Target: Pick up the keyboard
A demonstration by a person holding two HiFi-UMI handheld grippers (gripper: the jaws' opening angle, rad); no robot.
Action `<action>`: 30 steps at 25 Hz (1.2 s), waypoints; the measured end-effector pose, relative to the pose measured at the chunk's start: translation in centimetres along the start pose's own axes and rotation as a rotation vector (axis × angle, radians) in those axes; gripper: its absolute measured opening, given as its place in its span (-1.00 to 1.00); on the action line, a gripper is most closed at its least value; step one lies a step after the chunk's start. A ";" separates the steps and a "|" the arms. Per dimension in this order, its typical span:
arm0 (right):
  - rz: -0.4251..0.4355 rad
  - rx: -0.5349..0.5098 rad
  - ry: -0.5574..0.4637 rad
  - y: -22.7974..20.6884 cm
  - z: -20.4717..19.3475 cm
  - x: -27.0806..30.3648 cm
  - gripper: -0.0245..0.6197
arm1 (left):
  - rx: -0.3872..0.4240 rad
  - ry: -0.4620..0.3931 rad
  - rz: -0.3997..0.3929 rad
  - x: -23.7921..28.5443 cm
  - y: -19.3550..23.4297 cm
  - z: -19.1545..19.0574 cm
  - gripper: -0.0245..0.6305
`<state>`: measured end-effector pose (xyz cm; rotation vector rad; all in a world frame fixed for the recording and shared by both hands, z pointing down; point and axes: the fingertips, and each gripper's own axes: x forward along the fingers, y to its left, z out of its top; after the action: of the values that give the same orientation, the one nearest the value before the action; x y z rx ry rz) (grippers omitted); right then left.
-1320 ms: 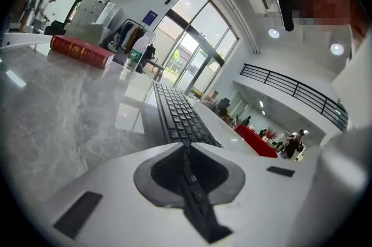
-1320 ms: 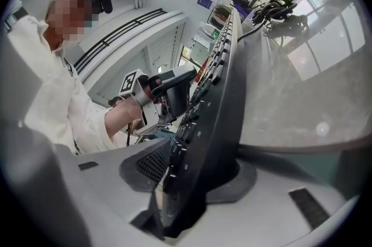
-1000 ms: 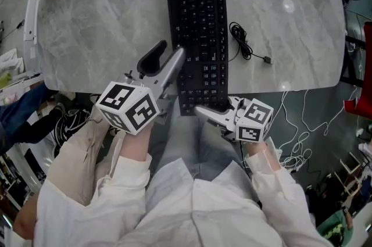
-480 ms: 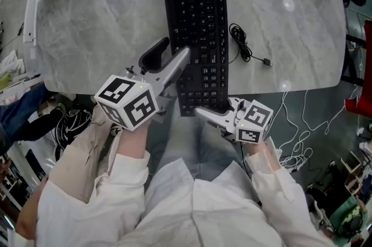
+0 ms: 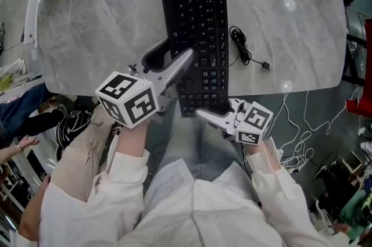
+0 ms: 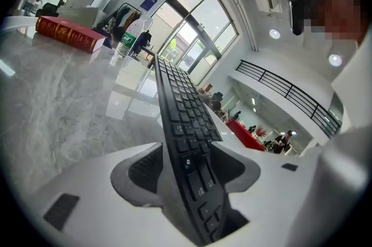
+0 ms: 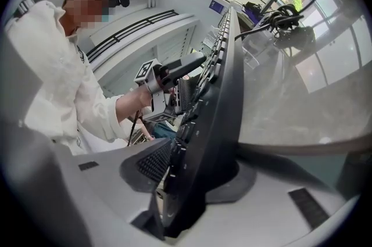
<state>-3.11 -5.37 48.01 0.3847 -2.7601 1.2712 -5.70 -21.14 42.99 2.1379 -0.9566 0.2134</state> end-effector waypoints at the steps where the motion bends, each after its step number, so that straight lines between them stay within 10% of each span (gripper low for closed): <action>1: 0.001 -0.003 0.002 0.0 0.1 0.0 -0.31 | 0.003 0.001 -0.005 0.1 -0.1 0.1 -0.18; 30: 0.028 0.141 0.137 0.2 -0.9 0.9 -0.37 | -0.018 -0.030 -0.035 1.0 0.4 1.0 -0.32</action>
<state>-4.07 -4.79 48.64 0.2590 -2.5807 1.4456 -5.44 -22.58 43.01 2.1454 -0.9339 0.1558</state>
